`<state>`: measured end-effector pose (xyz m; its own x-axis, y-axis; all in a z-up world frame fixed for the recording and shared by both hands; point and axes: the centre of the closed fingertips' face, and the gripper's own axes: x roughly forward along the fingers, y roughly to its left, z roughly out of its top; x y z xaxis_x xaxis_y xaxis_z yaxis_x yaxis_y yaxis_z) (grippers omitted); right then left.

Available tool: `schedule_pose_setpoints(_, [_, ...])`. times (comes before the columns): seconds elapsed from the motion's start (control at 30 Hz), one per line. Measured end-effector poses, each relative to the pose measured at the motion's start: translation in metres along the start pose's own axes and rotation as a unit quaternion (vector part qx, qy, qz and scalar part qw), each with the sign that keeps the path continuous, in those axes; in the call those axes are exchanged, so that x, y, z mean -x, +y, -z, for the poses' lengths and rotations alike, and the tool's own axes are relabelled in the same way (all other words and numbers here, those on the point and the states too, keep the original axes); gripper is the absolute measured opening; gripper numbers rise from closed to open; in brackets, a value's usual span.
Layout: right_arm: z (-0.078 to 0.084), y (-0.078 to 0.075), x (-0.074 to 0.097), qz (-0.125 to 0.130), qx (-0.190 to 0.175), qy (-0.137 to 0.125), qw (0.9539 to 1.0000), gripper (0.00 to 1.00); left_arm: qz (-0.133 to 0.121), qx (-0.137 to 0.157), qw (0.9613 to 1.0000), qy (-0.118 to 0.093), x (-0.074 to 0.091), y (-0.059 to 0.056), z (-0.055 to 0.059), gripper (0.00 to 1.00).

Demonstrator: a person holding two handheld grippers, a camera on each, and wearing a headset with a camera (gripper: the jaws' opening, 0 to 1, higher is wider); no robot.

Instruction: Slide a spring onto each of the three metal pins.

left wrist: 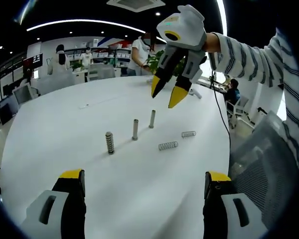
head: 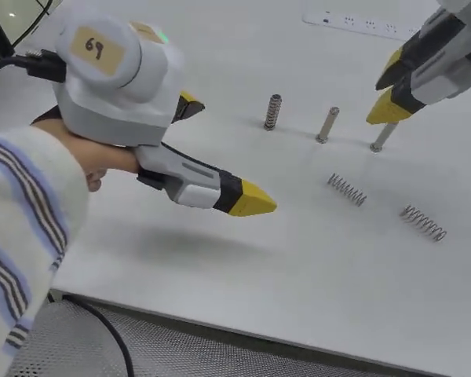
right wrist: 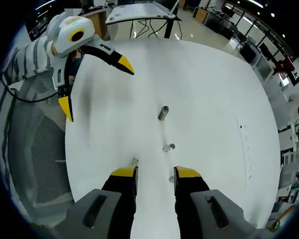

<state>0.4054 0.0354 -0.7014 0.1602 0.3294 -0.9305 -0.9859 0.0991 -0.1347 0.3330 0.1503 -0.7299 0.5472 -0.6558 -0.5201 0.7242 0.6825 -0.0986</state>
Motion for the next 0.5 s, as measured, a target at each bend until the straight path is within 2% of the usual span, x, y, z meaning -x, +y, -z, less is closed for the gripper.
schedule_pose_setpoints(0.17, [0.011,0.001,0.006,0.011,-0.004,-0.008,0.9999,0.28,-0.003,0.0,1.0,0.002,0.003,-0.001,-0.001,0.98])
schedule_pose_setpoints(0.3, [0.021,0.005,0.012,0.016,-0.032,-0.027,0.999,0.29,-0.005,0.003,1.0,0.001,0.006,-0.002,-0.002,0.98])
schedule_pose_setpoints(0.37, [0.024,0.005,0.015,0.026,-0.045,-0.045,0.9977,0.28,-0.006,0.005,1.0,0.001,0.008,-0.002,-0.001,0.98])
schedule_pose_setpoints(0.5, [0.036,0.008,0.018,0.031,-0.074,-0.063,0.9947,0.28,-0.009,0.009,0.9999,0.003,0.01,-0.001,0.001,0.98])
